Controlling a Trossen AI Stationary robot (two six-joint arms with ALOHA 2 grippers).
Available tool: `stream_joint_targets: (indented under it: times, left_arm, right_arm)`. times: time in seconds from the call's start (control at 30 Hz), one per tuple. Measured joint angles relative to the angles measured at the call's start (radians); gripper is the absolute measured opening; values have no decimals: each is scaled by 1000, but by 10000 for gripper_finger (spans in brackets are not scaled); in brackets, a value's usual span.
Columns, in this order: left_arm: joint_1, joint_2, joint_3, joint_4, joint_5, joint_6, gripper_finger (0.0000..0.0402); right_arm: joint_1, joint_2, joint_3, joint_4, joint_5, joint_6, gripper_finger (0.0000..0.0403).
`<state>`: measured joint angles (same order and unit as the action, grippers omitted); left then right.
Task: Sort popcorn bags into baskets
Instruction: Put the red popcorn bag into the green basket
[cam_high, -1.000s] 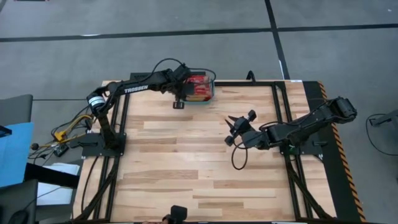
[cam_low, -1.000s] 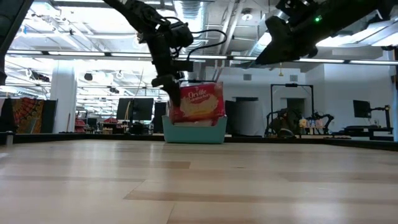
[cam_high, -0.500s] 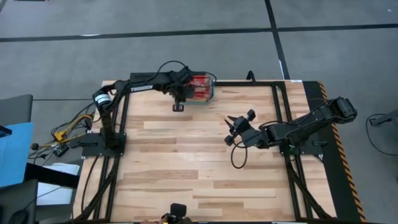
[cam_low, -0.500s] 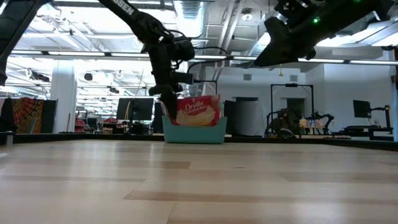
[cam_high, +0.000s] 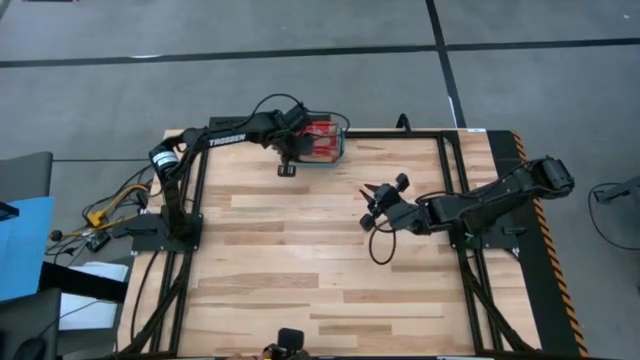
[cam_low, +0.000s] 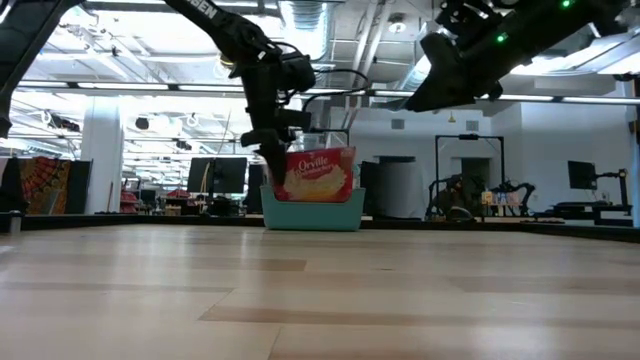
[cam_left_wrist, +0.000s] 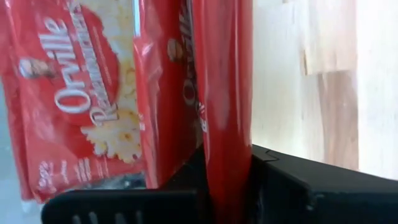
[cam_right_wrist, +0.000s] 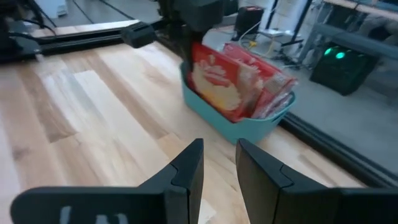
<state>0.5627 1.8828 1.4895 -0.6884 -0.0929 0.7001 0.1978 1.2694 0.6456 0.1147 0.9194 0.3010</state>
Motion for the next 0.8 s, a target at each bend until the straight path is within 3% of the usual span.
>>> stream_joint_targets:
  times: [0.17, 0.37, 0.53, 0.8]
  left_arm:
    - [0, 0, 1, 5, 33, -7, 41]
    - [27, 0, 1, 10, -40, -158, 78]
    - [51, 0, 1, 2, 14, -206, 71]
    - [47, 0, 1, 101, -1, -238, 63]
  right_arm:
    - [-27, 0, 0, 6, -80, 13, 119]
    - [-38, 0, 0, 14, -86, 13, 119]
    - [-38, 0, 0, 29, -86, 6, 119]
    - [-50, 0, 0, 28, -87, 6, 119]
